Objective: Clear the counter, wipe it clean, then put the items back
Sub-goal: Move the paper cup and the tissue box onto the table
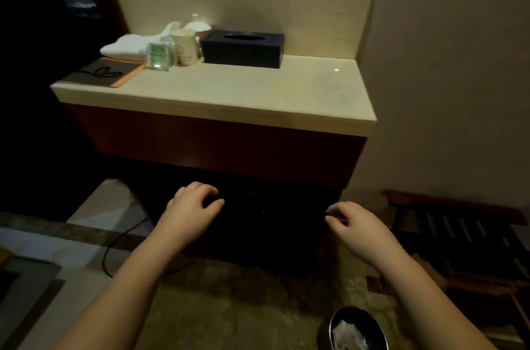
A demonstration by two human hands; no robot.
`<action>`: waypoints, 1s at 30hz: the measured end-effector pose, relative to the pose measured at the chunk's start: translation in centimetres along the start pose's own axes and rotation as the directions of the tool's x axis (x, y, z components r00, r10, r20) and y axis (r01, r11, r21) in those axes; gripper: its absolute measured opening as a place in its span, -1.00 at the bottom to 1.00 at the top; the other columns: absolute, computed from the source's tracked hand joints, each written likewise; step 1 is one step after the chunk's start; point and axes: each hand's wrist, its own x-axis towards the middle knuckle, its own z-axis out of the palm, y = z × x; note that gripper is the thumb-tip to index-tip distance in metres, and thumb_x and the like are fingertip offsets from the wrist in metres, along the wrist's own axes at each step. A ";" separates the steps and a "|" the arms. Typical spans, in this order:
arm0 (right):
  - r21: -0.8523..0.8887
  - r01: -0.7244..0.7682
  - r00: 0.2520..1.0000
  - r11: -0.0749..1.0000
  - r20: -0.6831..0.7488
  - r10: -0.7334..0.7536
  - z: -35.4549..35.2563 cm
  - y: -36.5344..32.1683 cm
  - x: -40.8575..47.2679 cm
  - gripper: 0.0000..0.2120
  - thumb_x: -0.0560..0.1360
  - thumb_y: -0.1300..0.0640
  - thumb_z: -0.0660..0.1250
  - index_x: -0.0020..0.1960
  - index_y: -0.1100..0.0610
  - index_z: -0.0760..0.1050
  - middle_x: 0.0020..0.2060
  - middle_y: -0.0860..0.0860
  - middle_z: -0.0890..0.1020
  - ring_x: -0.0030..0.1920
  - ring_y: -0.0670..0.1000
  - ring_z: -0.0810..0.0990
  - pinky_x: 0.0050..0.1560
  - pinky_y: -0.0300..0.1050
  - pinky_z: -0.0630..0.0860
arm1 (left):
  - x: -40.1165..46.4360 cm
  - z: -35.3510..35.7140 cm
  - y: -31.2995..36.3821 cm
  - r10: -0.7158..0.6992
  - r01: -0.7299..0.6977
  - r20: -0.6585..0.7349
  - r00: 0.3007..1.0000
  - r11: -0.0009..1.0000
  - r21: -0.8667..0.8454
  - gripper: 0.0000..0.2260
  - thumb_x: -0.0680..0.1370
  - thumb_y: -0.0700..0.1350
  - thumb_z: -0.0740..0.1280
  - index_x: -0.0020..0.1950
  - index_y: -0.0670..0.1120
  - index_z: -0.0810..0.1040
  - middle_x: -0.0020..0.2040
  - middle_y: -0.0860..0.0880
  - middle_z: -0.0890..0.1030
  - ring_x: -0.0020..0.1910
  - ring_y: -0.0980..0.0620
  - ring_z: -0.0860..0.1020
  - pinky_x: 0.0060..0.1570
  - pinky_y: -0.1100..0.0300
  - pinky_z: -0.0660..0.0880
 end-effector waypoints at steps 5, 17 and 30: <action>-0.008 0.071 0.995 0.997 -0.062 -0.072 -1.3 -6.1 4.9 -0.72 0.59 -0.07 0.21 0.27 -0.06 0.46 0.08 -0.20 0.49 0.00 -0.22 0.46 -0.07 -0.33 0.42 | 3.8 -5.4 -3.7 0.023 -0.024 -0.081 0.996 1.000 -0.007 -0.72 0.58 0.08 0.28 0.24 0.02 0.54 0.13 0.13 0.47 0.22 0.08 0.42 0.22 0.04 0.42; -0.239 0.176 0.958 0.955 -0.183 -0.223 -9.1 -16.7 16.5 -0.67 0.59 -0.03 0.22 0.31 0.05 0.46 0.22 0.00 0.54 0.18 -0.01 0.51 0.17 -0.07 0.48 | 12.9 -15.8 -4.6 0.041 -0.048 -0.314 0.949 0.999 -0.013 -0.75 0.58 -0.02 0.30 0.20 -0.09 0.56 0.09 0.02 0.48 0.09 0.04 0.47 0.01 0.19 0.34; -0.421 0.149 0.958 0.895 -0.165 -0.237 -15.4 -19.9 36.5 -0.38 0.48 -0.15 0.34 0.45 0.02 0.27 0.35 0.10 0.38 0.27 0.14 0.42 0.22 0.07 0.47 | 29.5 -20.1 -1.7 0.034 0.044 -0.367 0.930 0.978 0.204 -0.67 0.55 -0.02 0.27 0.30 -0.08 0.49 0.29 -0.13 0.42 0.31 -0.14 0.31 0.27 -0.03 0.29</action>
